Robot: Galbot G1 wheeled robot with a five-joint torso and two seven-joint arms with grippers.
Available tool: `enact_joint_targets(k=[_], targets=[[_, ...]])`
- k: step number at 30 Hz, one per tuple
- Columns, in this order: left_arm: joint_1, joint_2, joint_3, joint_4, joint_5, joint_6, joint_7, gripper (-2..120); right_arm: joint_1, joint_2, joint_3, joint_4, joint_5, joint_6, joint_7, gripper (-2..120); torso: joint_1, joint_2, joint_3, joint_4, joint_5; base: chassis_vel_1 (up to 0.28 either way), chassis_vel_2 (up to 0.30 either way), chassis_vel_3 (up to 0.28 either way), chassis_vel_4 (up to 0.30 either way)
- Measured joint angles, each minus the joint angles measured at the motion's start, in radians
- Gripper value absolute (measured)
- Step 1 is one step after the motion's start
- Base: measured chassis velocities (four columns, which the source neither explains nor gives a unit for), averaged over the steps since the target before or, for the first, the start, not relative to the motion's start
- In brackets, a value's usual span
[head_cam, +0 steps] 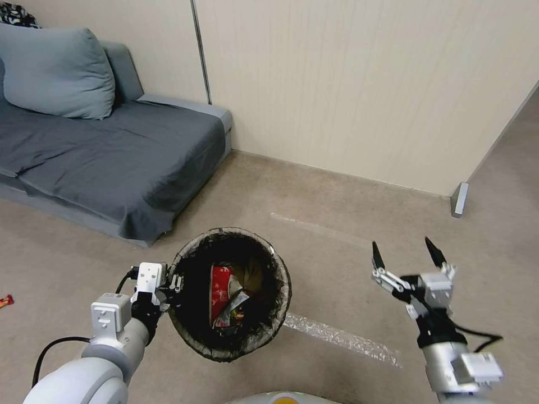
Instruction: Pick up the trash bin, then pick up the garbage from the floor and place it into the trash bin.
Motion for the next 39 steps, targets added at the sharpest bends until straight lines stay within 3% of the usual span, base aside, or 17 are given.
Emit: enact_joint_targets(k=[17, 39], targets=[[-0.009, -0.036, 0.03, 0.0, 0.023, 0.003, 0.004, 1, -0.049, -0.004, -0.079, -0.024, -0.035, 0.045, 0.113, 100, 0.0, 0.0, 0.0, 0.0, 0.0002, 0.0, 0.0, 0.0, 0.0], [0.01, -0.095, 0.046, 0.0, 0.087, -0.008, 0.023, 1, -0.053, 0.048, -0.076, -0.031, -0.053, 0.036, 0.116, 100, 0.0, 0.0, 0.0, 0.0, 0.0002, 0.076, 0.077, 0.077, 0.072]])
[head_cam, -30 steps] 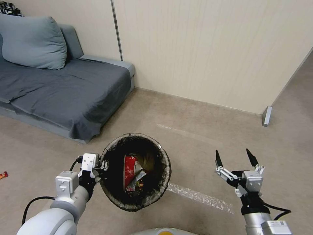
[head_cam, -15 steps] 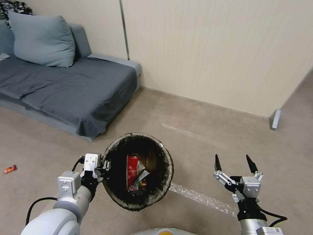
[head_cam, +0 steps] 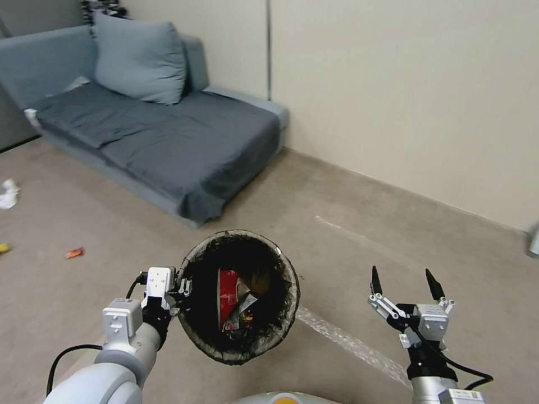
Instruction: Pick up the trash bin, then pick up the garbage from the floor and place it into the trash bin.
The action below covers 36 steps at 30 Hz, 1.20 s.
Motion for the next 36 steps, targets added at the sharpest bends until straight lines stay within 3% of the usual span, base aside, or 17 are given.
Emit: enact_joint_targets(k=[36], targets=[[0.036, -0.013, -0.008, 0.0, 0.013, -0.008, 0.001, 1, 0.018, 0.004, -0.013, -0.013, 0.024, -0.026, 0.013, 100, 0.0, 0.0, 0.0, -0.0001, 0.0, 0.124, 0.121, 0.128, 0.125]])
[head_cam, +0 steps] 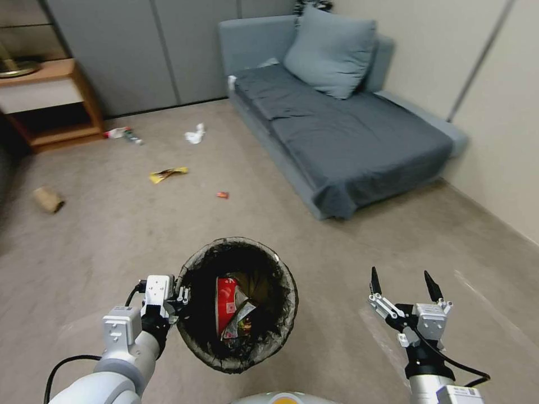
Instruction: Pick up the trash bin, then pick up the garbage from the floor and place it into the trash bin.
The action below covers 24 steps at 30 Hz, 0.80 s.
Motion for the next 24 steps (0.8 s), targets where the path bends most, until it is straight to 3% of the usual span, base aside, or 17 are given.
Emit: enact_joint_targets(k=[18, 24], targets=[[0.009, -0.011, 0.0, 0.0, 0.013, -0.002, -0.001, 1, 0.015, -0.004, -0.003, -0.019, 0.007, 0.0, 0.016, 100, 0.0, 0.0, 0.0, 0.0002, 0.0, 0.126, 0.133, 0.133, 0.126], [0.013, -0.012, -0.002, 0.0, 0.022, -0.047, -0.004, 1, 0.022, -0.006, -0.002, -0.024, 0.016, -0.004, 0.022, 100, 0.0, 0.0, 0.0, 0.0001, 0.0, 0.083, 0.092, 0.061, 0.075]])
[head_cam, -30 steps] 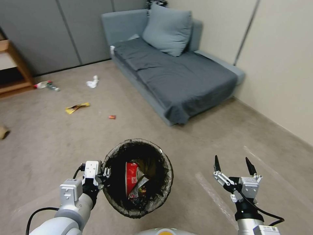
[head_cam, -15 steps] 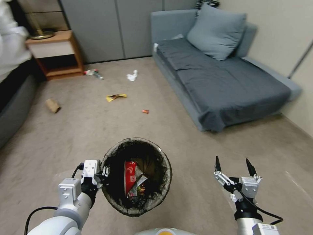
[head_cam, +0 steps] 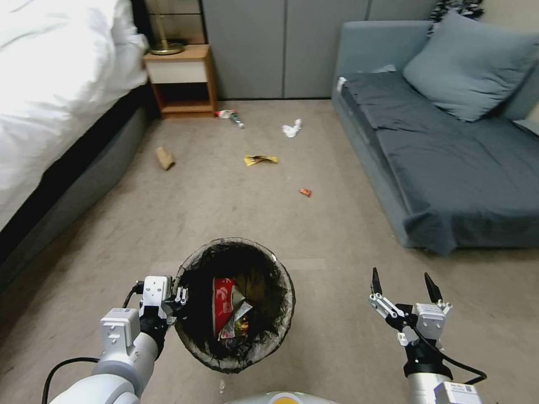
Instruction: Pick up the trash bin, then pick up the garbage from the floor and place it into the trash bin.
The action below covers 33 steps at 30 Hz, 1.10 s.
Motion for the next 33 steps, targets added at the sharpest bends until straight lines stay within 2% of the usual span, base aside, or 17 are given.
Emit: enact_joint_targets(k=[18, 33], targets=[[0.006, -0.001, -0.001, 0.0, 0.005, 0.0, 0.0, 1, 0.008, -0.003, 0.013, 0.002, 0.004, -0.04, 0.038, 100, 0.0, 0.0, 0.0, -0.0001, 0.0, 0.0, 0.0, 0.0, 0.0], [0.009, -0.003, 0.003, 0.0, 0.009, -0.001, 0.002, 1, 0.007, -0.005, 0.005, 0.002, -0.014, -0.049, 0.047, 100, 0.0, 0.0, 0.0, 0.0, 0.0, -0.129, 0.139, 0.131, -0.128]])
